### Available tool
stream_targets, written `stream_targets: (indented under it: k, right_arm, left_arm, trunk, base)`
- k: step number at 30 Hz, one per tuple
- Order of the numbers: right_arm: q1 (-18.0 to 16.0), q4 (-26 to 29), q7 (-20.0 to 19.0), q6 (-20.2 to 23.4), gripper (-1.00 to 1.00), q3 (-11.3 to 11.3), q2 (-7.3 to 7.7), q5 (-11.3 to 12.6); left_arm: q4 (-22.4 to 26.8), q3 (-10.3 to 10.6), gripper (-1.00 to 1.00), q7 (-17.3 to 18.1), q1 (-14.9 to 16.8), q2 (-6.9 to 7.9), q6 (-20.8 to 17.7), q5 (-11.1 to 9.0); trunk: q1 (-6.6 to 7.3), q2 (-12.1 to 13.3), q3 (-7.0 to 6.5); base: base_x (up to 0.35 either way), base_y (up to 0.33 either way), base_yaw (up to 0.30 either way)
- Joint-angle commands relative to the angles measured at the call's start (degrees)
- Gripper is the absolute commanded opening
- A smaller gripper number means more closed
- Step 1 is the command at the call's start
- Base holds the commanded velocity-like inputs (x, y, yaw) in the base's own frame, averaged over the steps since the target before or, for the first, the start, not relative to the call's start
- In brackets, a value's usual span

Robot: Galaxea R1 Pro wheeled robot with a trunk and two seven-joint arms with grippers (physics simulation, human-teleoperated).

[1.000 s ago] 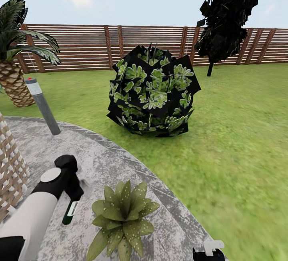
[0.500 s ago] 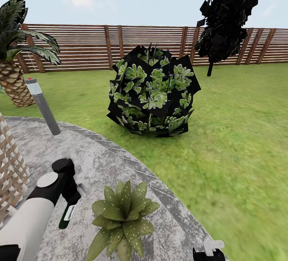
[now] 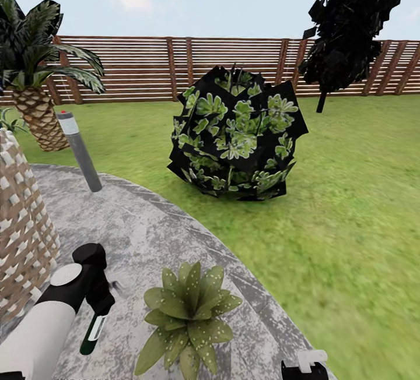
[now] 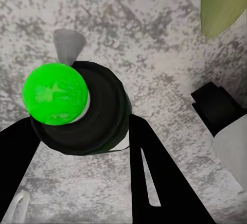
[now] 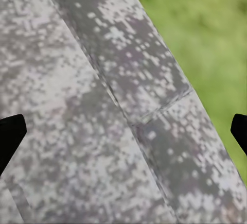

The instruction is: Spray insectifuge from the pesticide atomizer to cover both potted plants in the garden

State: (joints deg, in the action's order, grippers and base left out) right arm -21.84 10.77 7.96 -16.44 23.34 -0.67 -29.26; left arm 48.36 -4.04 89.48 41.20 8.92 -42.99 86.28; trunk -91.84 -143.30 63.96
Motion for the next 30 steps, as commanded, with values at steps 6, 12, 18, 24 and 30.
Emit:
stream_targets:
  k: [6, 12, 18, 24, 30]
  right_arm:
    - [-0.04, -0.05, 0.16, -0.17, 1.0, 0.39, -0.02, -0.65]
    - [-0.04, -0.05, 0.16, -0.17, 1.0, 0.39, -0.02, -0.59]
    - [-0.04, -0.05, 0.25, -0.17, 1.0, 0.39, -0.03, -0.6]
    - [-0.04, -0.05, 0.23, -0.17, 1.0, 0.39, -0.06, -0.62]
    - [-0.04, 0.02, 0.22, -0.17, 1.0, 0.46, 0.03, -0.5]
  left_arm:
    - [-0.09, 0.06, -1.0, 0.52, 0.02, -0.16, -0.61, 0.96]
    - [-0.11, -0.08, -1.0, 0.52, -2.72, 0.22, -0.65, 1.13]
    - [-0.11, -0.1, -1.0, 0.52, -2.96, 1.18, -0.69, 1.1]
    - [-0.03, -0.25, -1.0, 0.52, -2.9, 0.56, -0.69, 0.99]
    - [0.28, -0.3, -1.0, 0.52, -2.88, 0.23, -0.69, 1.04]
  trunk:
    - [0.01, -0.02, 0.05]
    - [0.01, -0.02, 0.05]
    - [0.01, -0.02, 0.05]
    - [0.01, -0.02, 0.05]
    - [0.01, -0.02, 0.05]
  base:
    - [0.024, -0.051, 0.013]
    - [0.005, -0.012, 0.0]
    - [0.0, 0.0, 0.193]
    - [0.029, -0.009, 0.239]
    - [0.125, -0.076, 0.032]
